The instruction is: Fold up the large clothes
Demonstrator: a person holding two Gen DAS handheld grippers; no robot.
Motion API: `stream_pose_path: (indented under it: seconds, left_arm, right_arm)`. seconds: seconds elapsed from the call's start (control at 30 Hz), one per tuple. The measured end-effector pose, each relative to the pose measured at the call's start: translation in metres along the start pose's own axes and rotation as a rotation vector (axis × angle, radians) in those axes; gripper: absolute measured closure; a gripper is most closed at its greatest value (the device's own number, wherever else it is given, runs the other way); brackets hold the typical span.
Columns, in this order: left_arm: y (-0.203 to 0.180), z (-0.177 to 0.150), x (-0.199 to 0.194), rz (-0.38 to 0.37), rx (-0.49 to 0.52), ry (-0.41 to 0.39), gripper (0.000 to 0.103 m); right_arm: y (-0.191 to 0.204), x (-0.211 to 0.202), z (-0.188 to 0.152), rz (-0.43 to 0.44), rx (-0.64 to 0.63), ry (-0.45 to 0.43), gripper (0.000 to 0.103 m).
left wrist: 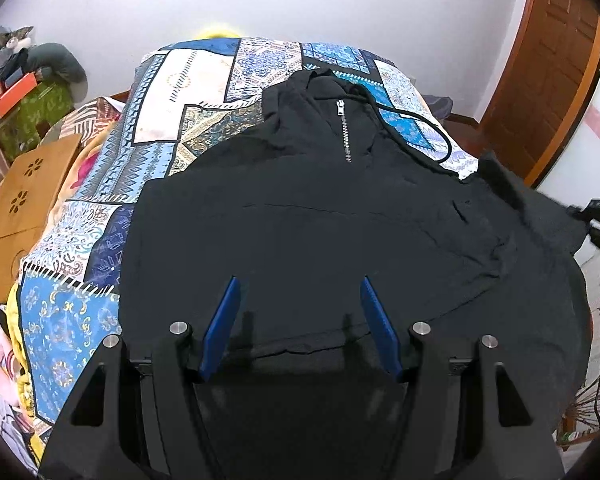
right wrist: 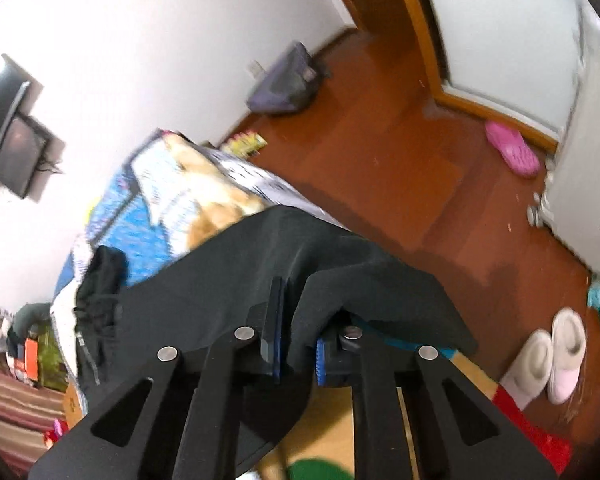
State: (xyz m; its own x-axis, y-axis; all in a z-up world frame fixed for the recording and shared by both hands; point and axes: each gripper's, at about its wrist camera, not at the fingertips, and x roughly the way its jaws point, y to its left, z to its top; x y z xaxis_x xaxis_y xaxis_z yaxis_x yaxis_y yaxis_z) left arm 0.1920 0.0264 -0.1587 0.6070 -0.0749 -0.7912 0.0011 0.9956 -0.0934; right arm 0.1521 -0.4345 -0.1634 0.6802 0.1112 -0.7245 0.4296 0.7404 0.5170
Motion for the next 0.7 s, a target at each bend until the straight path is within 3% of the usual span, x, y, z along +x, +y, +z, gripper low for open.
stream_pose_path:
  seconds: [0.27,0.4,0.53,0.7]
  left_arm:
    - [0.008,-0.004,-0.011,0.004,-0.009,-0.028,0.042]
    - [0.012,-0.005,-0.015,0.006,-0.014,-0.037,0.042]
    - [0.023,-0.007,-0.021,0.018,-0.046,-0.053,0.042]
    - [0.035,-0.012,-0.029,0.026,-0.070,-0.058,0.042]
  right_arm:
    - [0.091,-0.071,-0.005,0.193,-0.222,-0.126,0.093]
    - [0.142,-0.089,-0.034,0.293,-0.358,-0.151,0.094]
    - [0.177,-0.075,-0.076,0.348,-0.465,-0.083,0.094]
    - [0.200,-0.034,-0.123,0.332,-0.573,0.061,0.094]
